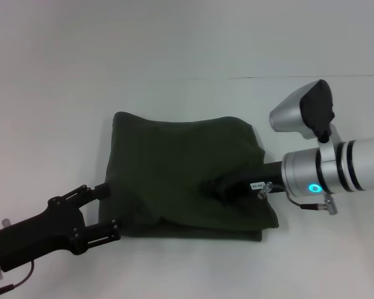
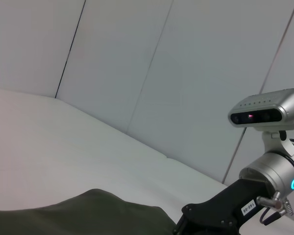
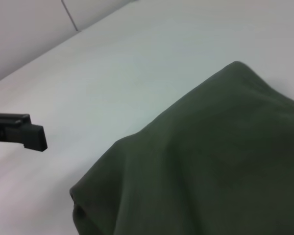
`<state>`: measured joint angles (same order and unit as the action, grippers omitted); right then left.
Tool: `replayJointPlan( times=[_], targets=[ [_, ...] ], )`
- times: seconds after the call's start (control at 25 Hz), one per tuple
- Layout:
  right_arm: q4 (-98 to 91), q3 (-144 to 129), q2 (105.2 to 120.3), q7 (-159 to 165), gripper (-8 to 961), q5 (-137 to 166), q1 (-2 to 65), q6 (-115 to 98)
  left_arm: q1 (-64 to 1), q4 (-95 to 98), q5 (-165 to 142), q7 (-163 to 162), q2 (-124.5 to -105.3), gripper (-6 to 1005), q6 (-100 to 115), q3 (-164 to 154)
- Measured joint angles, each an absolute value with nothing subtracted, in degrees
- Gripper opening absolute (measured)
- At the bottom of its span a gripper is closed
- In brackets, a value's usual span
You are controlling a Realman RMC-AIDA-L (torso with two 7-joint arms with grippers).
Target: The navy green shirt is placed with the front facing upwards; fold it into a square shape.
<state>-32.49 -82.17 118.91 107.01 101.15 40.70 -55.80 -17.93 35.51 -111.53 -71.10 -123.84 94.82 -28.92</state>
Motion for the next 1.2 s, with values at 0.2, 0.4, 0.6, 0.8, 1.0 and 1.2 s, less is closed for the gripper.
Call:
replayJointPlan(
  times=[0.2, 0.4, 0.6, 0.8, 1.0, 1.2],
  targets=[
    [-32.60, -80.93, 118.55, 106.66, 76, 101.17, 39.72, -56.90, -17.92, 35.51, -111.53, -71.12, -123.84, 908, 94.82, -28.87],
    [-32.60, -80.77, 118.09, 106.64, 79, 101.17, 38.70, -57.37, -17.93, 35.51, -111.53, -71.36, -123.84, 908, 94.82, -28.83],
    [-32.69, -79.77, 117.69, 106.60, 82, 101.16, 37.46, -58.16, -17.93, 35.51, -111.49, -71.48, -123.84, 908, 94.77, -28.82],
    [-32.76, -77.14, 117.35, 105.15, 85, 101.17, 36.37, -60.00, -17.93, 35.51, -111.46, -71.49, -123.84, 908, 94.73, -28.83],
    [-32.78, -72.87, 117.23, 103.01, 88, 101.16, 35.53, -63.04, -17.93, 35.44, -111.36, -71.51, -123.84, 908, 94.74, -28.77],
    [-32.79, -66.04, 117.18, 100.28, 91, 100.90, 34.83, -66.26, -18.65, 35.41, -110.25, -72.13, -123.77, 908, 93.90, -28.65]
  ],
)
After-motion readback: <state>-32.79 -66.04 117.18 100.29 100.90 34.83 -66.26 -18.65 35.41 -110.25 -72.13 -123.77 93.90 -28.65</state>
